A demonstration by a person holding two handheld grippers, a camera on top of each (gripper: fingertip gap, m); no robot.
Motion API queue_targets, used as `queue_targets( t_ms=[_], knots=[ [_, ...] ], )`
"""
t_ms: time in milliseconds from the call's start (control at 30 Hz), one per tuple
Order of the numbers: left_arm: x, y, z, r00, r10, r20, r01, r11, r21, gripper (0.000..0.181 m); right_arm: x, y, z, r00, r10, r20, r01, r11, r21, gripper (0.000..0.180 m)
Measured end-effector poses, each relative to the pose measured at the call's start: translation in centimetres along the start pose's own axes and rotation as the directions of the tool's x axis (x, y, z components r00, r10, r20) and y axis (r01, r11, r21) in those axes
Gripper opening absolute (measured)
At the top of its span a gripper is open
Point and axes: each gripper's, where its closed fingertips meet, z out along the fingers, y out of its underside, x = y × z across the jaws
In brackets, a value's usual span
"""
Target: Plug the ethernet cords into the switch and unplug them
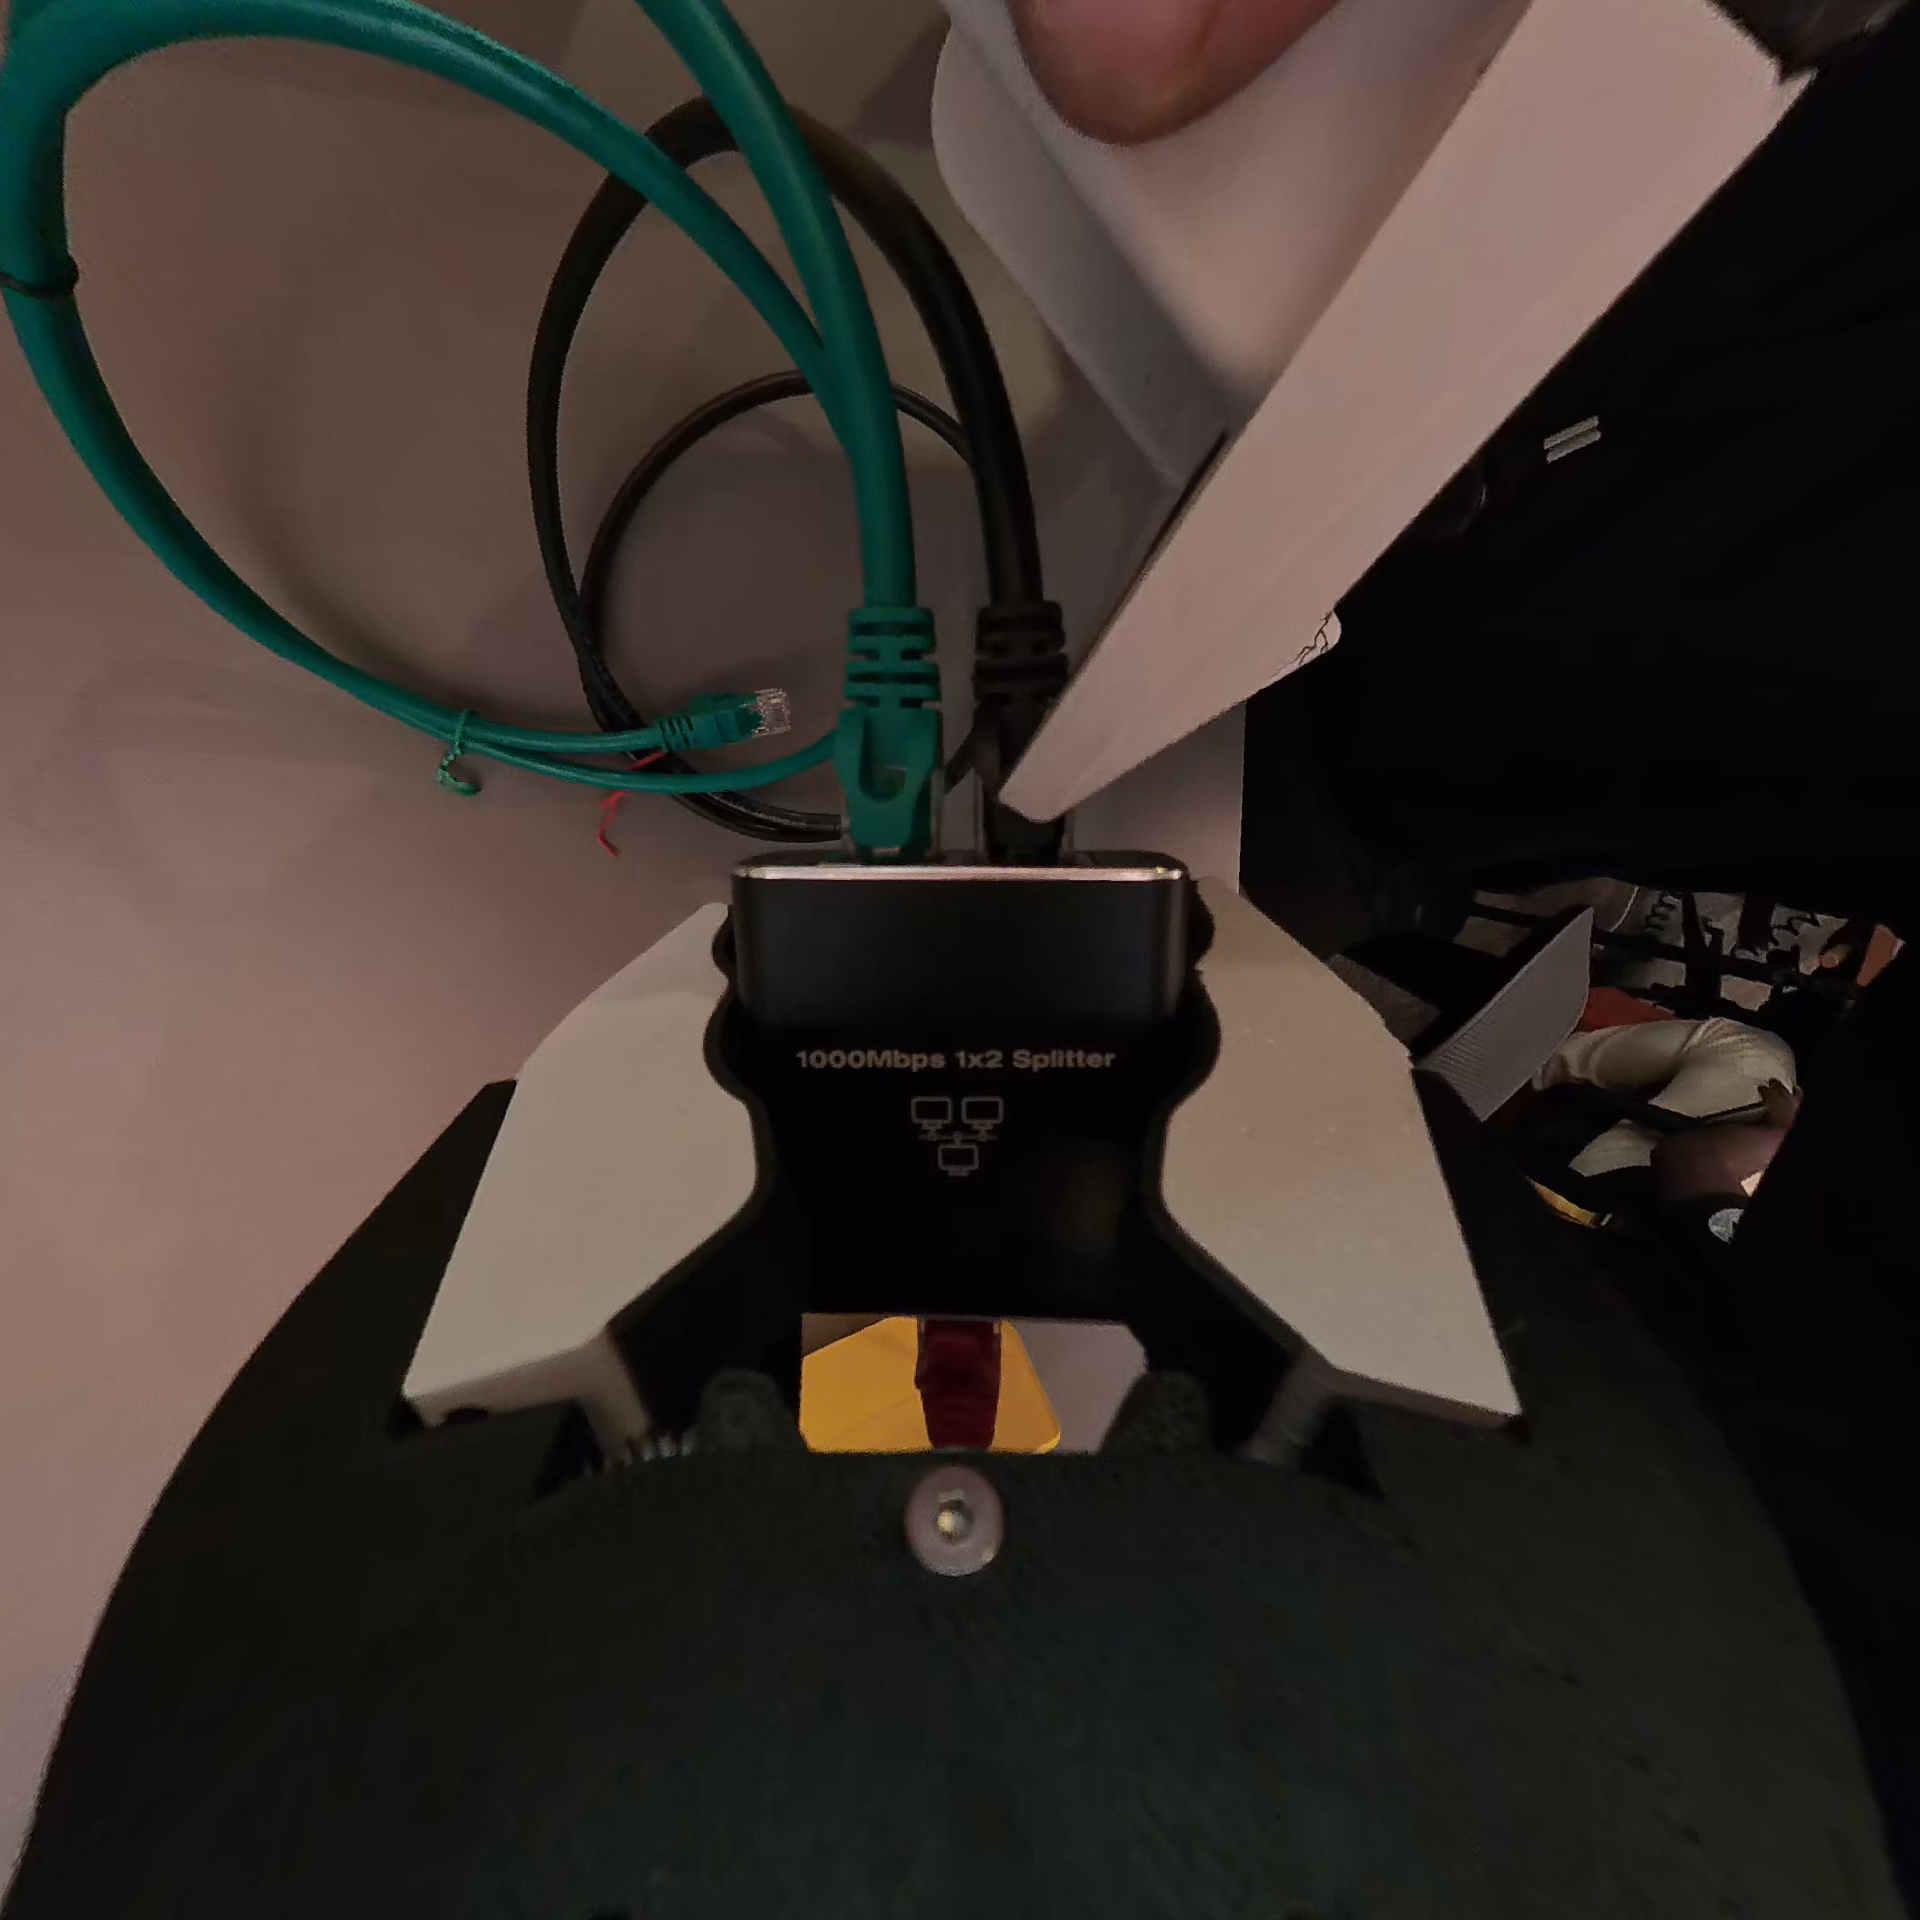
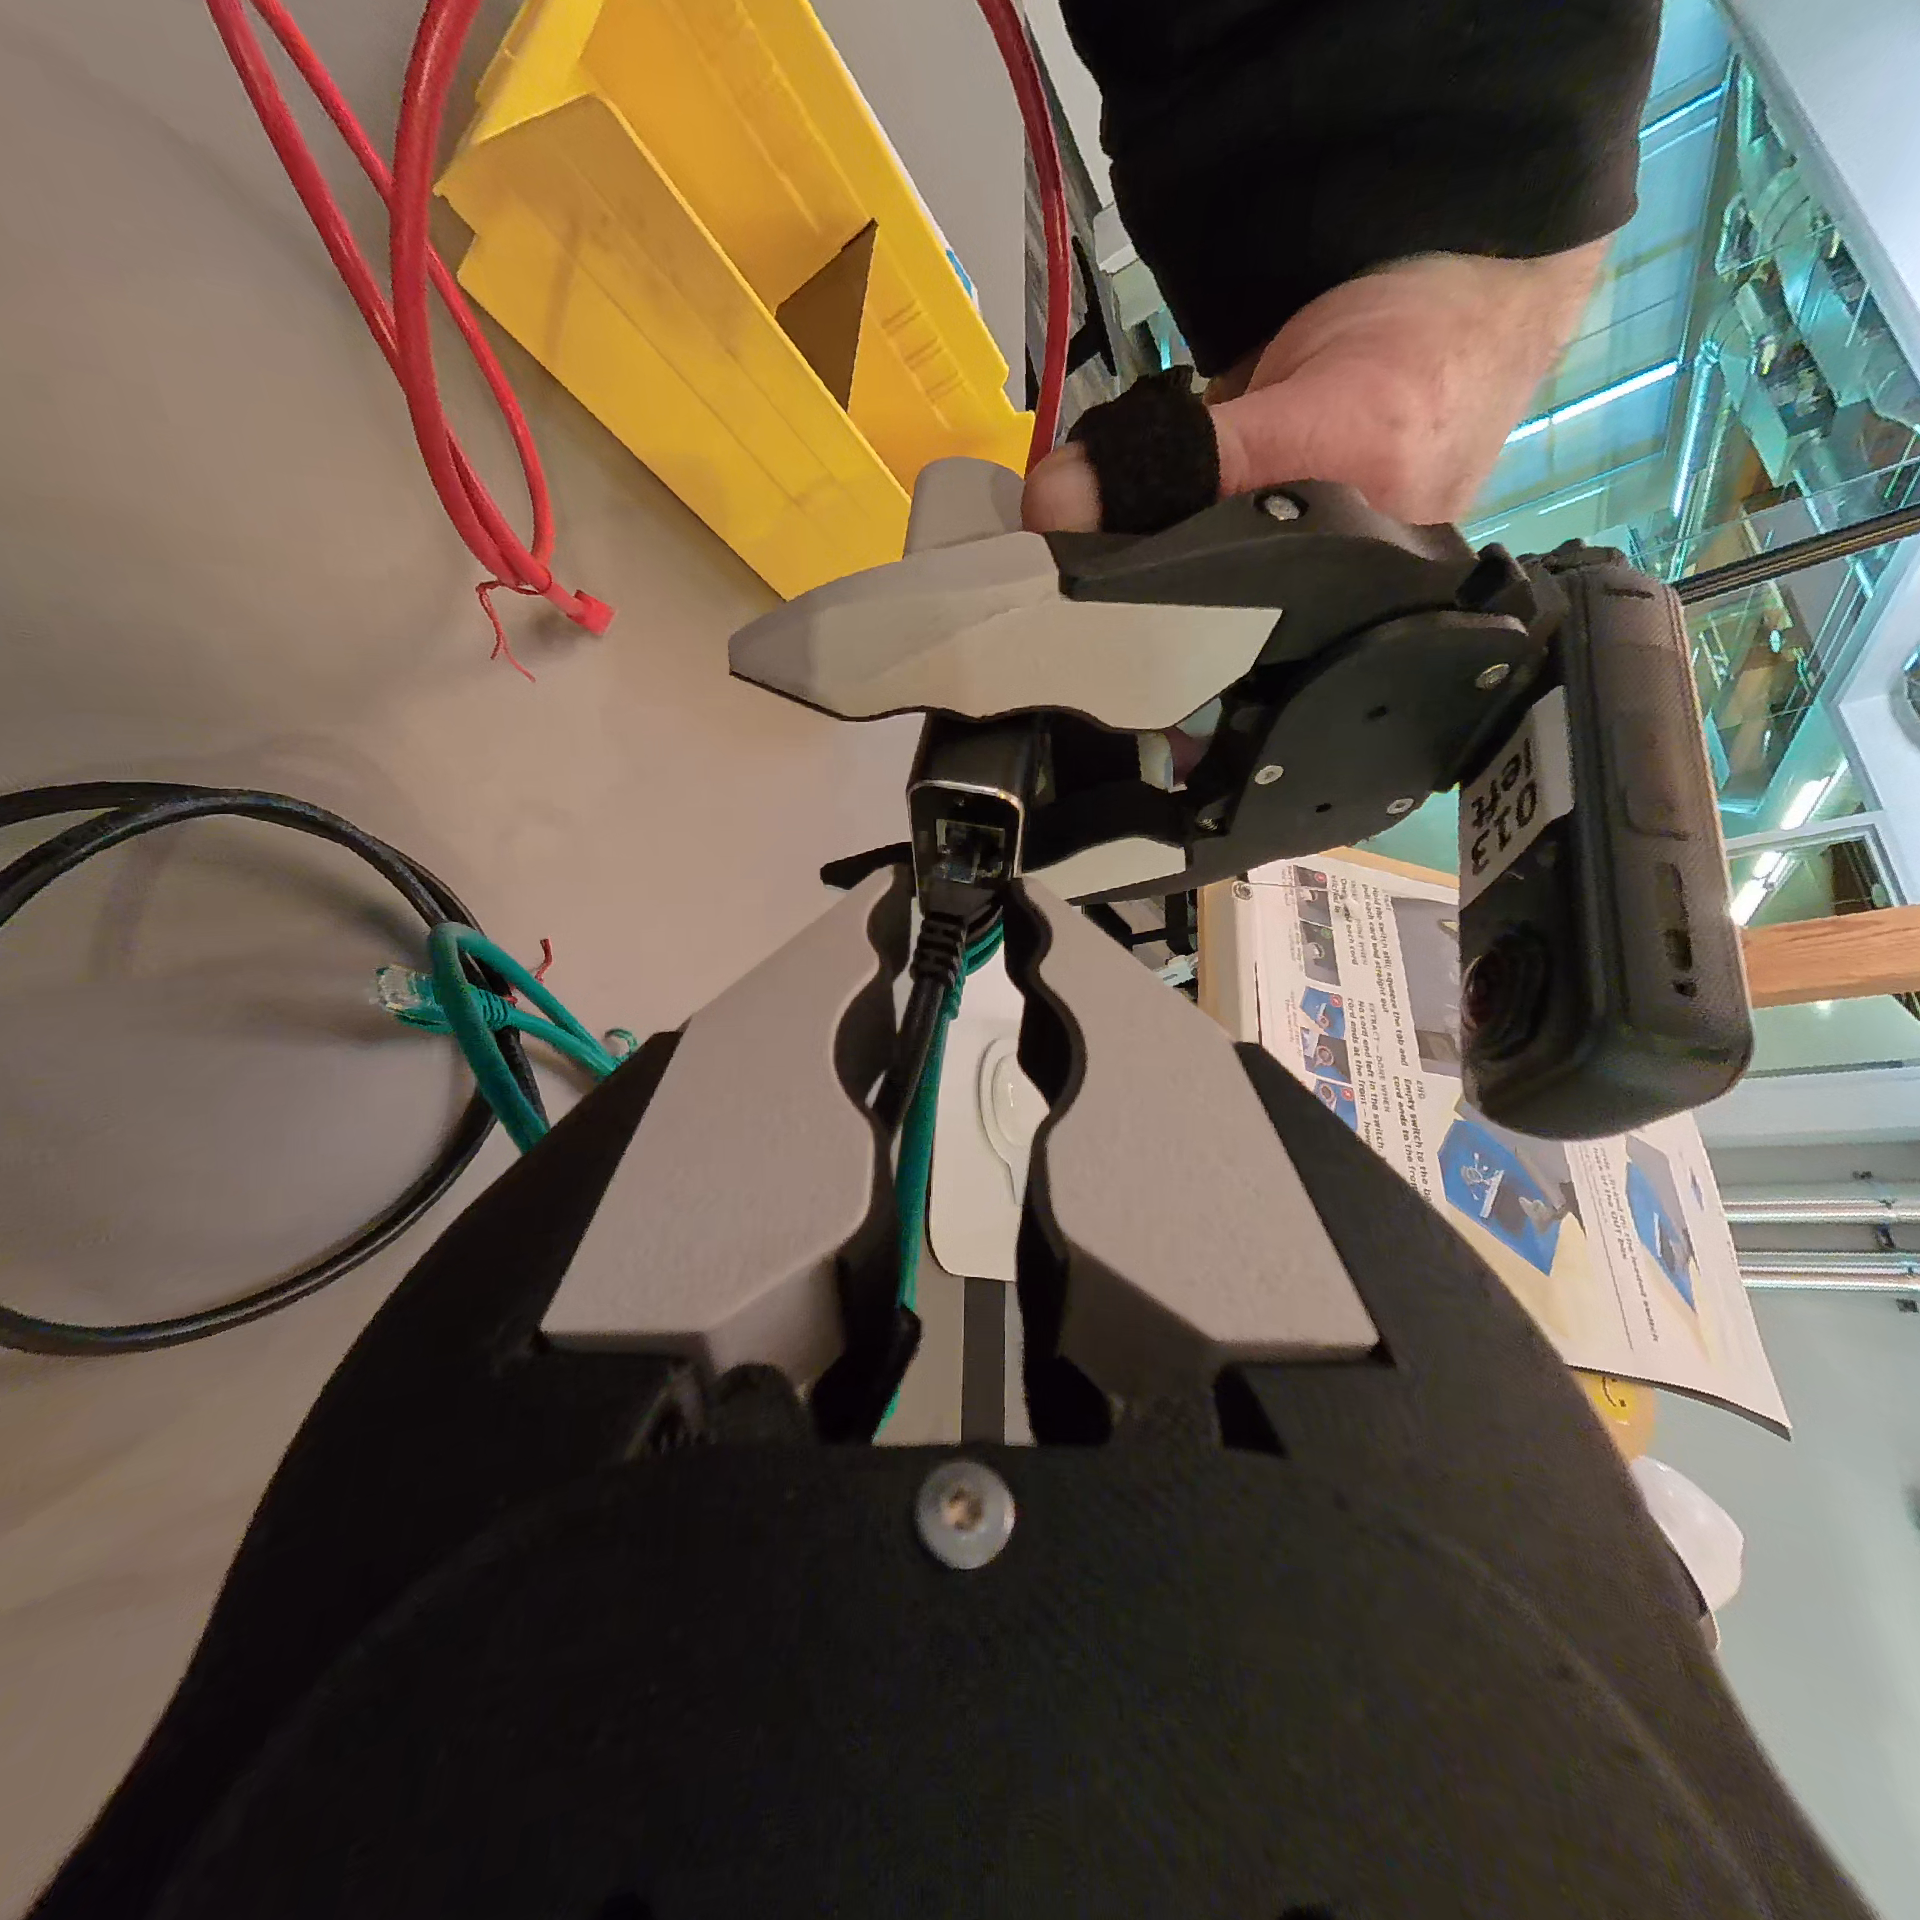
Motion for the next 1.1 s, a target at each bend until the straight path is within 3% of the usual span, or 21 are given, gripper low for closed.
queue_targets(
  t_ms=[500,933,1100],
  knots=[
    [-0.2,-0.2,0.3,1.0,0.007,-0.002,-0.007,1.0,-0.014,0.075,-0.1,-0.1,0.0,1.0,0.003,0.013,-0.003,1.0,-0.004,0.011],
    [-0.1,0.3,1.6,0.998,0.052,0.026,-0.049,0.995,-0.09,0.075,-2.0,-0.4,-0.1,0.989,0.022,0.149,-0.016,0.999,-0.038,0.005],
    [-0.3,0.3,1.6,0.997,0.051,0.053,-0.046,0.996,-0.082,0.075,-1.6,-0.6,-0.2,0.991,0.041,0.13,-0.04,0.999,-0.01,0.0]
  ],
)
